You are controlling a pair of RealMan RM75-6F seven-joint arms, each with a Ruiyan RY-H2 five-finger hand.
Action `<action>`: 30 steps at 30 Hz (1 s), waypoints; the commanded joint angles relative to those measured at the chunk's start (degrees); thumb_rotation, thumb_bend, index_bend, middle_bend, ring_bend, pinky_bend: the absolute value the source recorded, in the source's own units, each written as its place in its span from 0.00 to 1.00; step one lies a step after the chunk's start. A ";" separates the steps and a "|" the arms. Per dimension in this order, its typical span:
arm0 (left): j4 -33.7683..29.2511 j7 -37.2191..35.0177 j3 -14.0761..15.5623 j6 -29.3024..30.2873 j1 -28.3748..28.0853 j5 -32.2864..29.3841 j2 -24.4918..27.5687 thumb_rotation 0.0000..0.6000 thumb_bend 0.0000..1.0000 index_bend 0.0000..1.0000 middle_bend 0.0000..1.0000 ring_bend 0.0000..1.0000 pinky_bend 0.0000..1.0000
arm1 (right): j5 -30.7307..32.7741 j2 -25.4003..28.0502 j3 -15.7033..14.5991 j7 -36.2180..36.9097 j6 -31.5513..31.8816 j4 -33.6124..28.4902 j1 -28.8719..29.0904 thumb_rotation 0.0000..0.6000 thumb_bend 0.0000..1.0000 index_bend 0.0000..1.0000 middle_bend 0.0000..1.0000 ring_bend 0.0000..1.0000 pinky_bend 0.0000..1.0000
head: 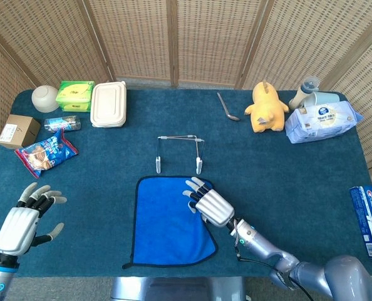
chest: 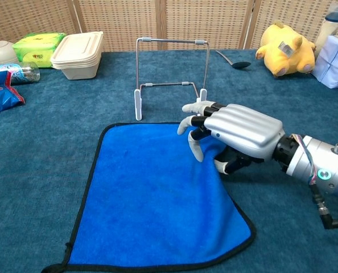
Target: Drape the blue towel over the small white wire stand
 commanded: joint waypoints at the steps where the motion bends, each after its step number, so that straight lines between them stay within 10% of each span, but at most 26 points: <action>1: 1.05 1.73 0.30 -1.95 -1.11 0.50 0.17 1.00 0.38 0.32 0.28 0.17 0.05 | 0.08 -0.01 0.00 0.05 0.14 -0.01 -0.10 1.00 0.41 0.67 0.26 0.03 0.00; 30: 24.12 -5.04 0.81 -18.00 -20.58 13.07 -14.28 1.00 0.36 0.26 0.09 0.03 0.01 | 0.94 0.73 0.29 -0.22 1.07 -1.17 -0.80 1.00 0.41 0.67 0.26 0.03 0.00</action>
